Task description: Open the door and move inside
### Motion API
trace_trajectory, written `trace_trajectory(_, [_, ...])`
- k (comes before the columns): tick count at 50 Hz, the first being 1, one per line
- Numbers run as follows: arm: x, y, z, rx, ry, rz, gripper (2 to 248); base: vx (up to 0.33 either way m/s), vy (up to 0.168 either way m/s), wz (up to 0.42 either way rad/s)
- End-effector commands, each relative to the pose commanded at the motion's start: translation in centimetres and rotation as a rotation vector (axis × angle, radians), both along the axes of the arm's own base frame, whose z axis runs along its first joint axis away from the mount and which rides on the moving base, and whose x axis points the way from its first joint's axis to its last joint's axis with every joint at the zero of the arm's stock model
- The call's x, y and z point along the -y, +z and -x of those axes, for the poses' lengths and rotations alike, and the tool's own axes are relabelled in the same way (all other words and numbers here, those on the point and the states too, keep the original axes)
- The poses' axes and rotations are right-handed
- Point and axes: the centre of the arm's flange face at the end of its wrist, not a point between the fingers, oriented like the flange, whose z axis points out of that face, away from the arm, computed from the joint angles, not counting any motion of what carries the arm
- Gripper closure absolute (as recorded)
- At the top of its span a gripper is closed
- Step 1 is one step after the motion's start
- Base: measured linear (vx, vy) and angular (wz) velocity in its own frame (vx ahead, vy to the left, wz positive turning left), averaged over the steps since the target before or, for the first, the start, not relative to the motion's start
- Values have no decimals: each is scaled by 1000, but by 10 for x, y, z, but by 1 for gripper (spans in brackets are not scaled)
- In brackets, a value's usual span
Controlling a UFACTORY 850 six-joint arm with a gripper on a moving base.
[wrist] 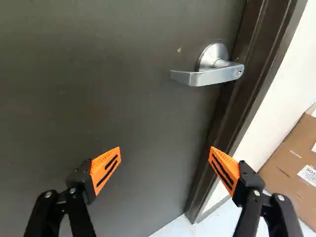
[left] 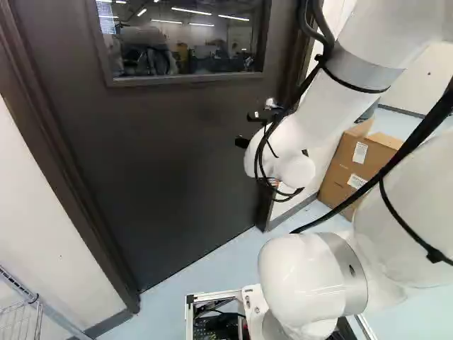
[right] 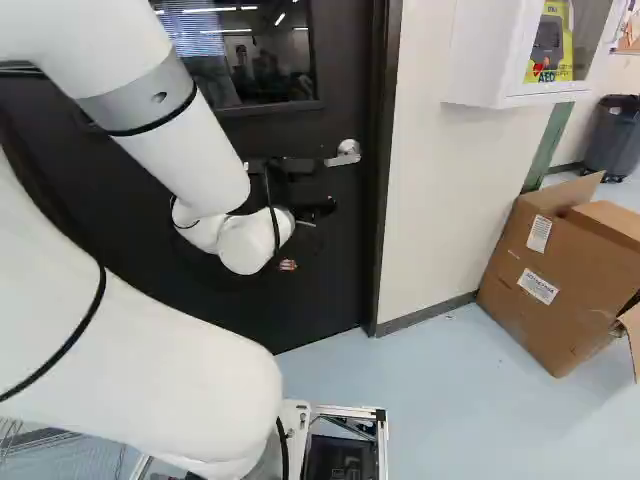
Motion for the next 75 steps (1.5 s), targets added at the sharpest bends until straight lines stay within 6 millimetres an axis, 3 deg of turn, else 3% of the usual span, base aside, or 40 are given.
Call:
trace_trajectory(50, [44, 49, -19, 97, 66, 162, 3, 0, 0, 0])
trace_trajectory(75, [59, 74, -39, 120, 178, 286, 3, 0, 0, 0])
